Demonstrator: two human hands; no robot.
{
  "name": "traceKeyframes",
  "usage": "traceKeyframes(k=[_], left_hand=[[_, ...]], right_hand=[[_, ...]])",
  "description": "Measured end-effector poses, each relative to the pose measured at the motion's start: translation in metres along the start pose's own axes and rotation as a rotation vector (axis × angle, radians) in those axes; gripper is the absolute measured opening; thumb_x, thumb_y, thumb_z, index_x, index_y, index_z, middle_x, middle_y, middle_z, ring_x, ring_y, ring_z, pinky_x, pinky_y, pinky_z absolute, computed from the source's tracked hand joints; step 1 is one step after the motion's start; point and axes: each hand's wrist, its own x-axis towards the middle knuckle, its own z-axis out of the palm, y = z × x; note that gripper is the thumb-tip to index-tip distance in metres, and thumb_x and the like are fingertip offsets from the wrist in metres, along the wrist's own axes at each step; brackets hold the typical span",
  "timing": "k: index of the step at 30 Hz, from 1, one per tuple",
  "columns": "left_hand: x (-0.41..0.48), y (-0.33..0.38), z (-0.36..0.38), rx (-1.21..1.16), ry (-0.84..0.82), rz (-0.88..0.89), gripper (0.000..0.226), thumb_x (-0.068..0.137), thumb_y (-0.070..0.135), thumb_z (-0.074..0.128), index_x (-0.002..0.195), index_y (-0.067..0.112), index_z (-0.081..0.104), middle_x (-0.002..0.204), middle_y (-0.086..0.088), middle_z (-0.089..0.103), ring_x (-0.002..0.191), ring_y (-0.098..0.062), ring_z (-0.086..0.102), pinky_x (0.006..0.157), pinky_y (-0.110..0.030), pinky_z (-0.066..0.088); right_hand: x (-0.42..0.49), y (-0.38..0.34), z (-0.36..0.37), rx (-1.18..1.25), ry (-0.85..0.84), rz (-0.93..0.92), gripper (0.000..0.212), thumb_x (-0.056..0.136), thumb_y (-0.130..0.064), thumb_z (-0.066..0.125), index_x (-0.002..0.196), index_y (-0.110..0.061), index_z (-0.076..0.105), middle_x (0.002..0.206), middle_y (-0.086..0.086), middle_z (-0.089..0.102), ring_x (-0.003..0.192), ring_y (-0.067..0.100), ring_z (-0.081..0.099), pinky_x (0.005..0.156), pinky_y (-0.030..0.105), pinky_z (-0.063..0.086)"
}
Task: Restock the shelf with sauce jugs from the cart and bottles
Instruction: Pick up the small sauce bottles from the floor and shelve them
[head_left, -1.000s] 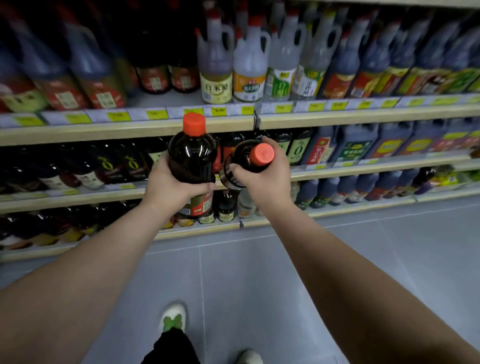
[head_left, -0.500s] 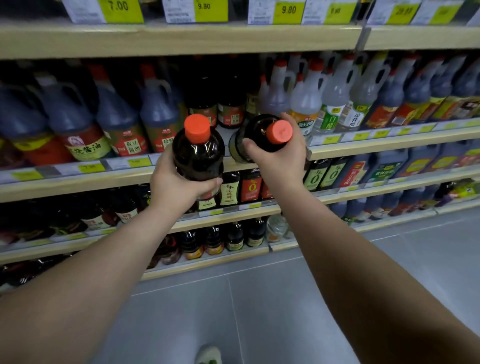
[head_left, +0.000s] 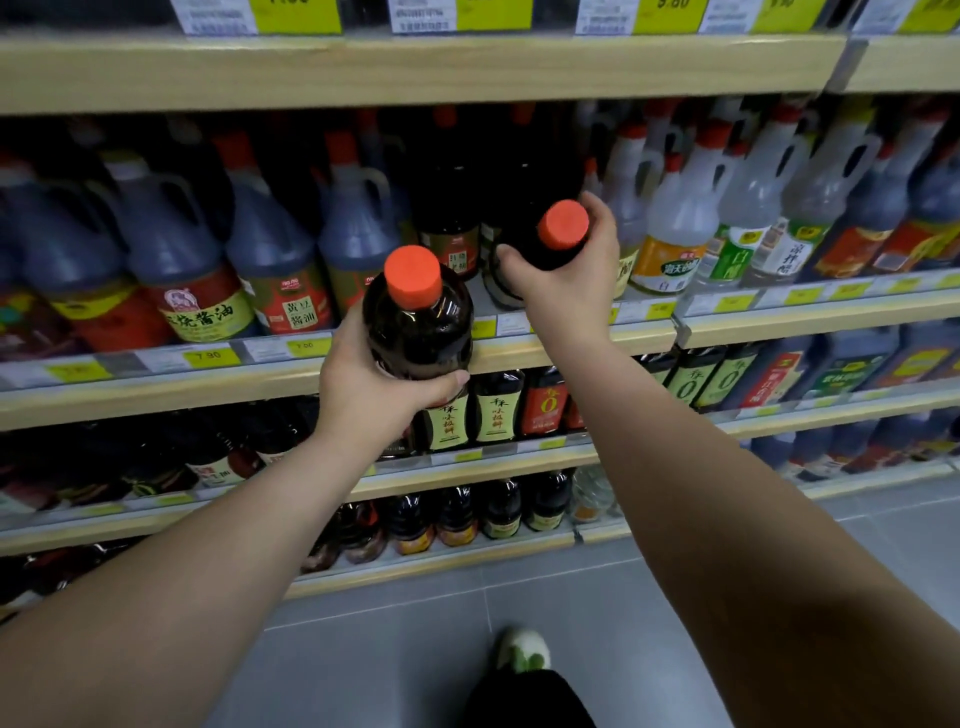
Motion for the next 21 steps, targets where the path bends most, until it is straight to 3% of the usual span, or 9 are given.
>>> traceKeyframes(k=[4, 9, 13, 16, 19, 21], left_hand=[[0.007, -0.004, 0.001, 0.001, 0.001, 0.034, 0.085, 0.050, 0.023, 0.094, 0.115, 0.046, 0.044, 0.109, 0.033, 0.053, 0.111, -0.001, 0.052, 0.089, -0.011, 0.038], [0.014, -0.009, 0.005, 0.010, -0.002, 0.018, 0.088, 0.049, 0.027, 0.094, 0.119, 0.043, 0.044, 0.111, 0.029, 0.054, 0.113, -0.004, 0.052, 0.091, -0.016, 0.040], [0.016, -0.015, 0.006, 0.042, -0.020, 0.015, 0.089, 0.042, 0.040, 0.093, 0.118, 0.046, 0.046, 0.115, 0.025, 0.058, 0.113, -0.005, 0.055, 0.097, -0.030, 0.046], [0.016, -0.017, 0.008, 0.043, -0.031, 0.003, 0.085, 0.039, 0.050, 0.088, 0.112, 0.054, 0.046, 0.118, 0.022, 0.060, 0.115, -0.007, 0.056, 0.099, -0.039, 0.048], [0.015, -0.017, 0.009, 0.038, -0.033, -0.005, 0.082, 0.039, 0.051, 0.088, 0.108, 0.058, 0.045, 0.116, 0.024, 0.060, 0.114, -0.005, 0.056, 0.099, -0.036, 0.048], [0.014, -0.015, 0.010, 0.036, -0.025, 0.001, 0.082, 0.041, 0.046, 0.090, 0.108, 0.057, 0.045, 0.113, 0.028, 0.058, 0.113, -0.002, 0.056, 0.097, -0.029, 0.047]], right_hand=[[0.024, 0.003, 0.015, 0.059, 0.072, 0.004, 0.079, 0.064, -0.031, 0.084, 0.123, -0.012, 0.035, 0.123, 0.008, 0.049, 0.112, 0.020, 0.052, 0.096, 0.026, 0.044], [0.048, 0.007, 0.032, 0.073, 0.112, 0.079, 0.077, 0.066, -0.035, 0.085, 0.123, -0.008, 0.040, 0.121, 0.008, 0.052, 0.110, 0.020, 0.054, 0.086, 0.018, 0.042], [0.054, 0.016, 0.050, -0.036, 0.099, 0.013, 0.079, 0.076, -0.040, 0.077, 0.140, -0.012, 0.039, 0.136, 0.010, 0.051, 0.129, 0.026, 0.045, 0.106, 0.032, 0.038], [0.060, 0.020, 0.058, -0.139, 0.050, -0.004, 0.082, 0.084, -0.043, 0.069, 0.149, -0.013, 0.029, 0.144, 0.013, 0.044, 0.136, 0.029, 0.038, 0.108, 0.032, 0.030], [0.062, 0.026, 0.055, -0.133, 0.036, 0.008, 0.083, 0.086, -0.038, 0.068, 0.151, -0.009, 0.024, 0.151, 0.012, 0.037, 0.140, 0.027, 0.034, 0.110, 0.028, 0.027], [0.053, 0.036, 0.052, -0.172, 0.044, 0.003, 0.081, 0.085, -0.035, 0.069, 0.148, -0.007, 0.027, 0.147, 0.013, 0.043, 0.137, 0.027, 0.039, 0.111, 0.032, 0.031]])
